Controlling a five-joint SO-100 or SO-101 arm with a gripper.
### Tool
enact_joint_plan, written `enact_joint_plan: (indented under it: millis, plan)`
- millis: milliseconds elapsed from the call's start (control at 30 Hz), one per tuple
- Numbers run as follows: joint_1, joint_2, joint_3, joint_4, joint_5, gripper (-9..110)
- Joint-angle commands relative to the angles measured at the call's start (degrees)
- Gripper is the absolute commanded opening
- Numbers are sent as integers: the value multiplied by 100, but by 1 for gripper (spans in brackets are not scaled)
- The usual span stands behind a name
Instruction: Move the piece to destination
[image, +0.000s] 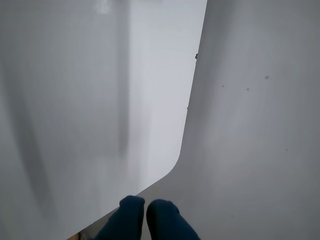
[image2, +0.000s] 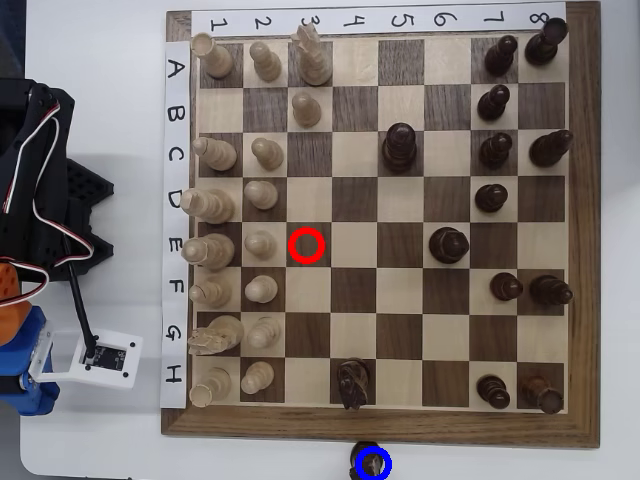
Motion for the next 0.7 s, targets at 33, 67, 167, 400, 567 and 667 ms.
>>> enact_joint_plan:
  millis: [33,67,167,400,567,667]
  plan:
    - [35,334,-26,44,88,0]
    - [0,334,-26,44,44,0]
    - [-26,343,-26,44,44,0]
    - [-9,343,-123,439,237,0]
    - [18,343,-211,747,70,0]
    - [53,343,-211,747,79,0]
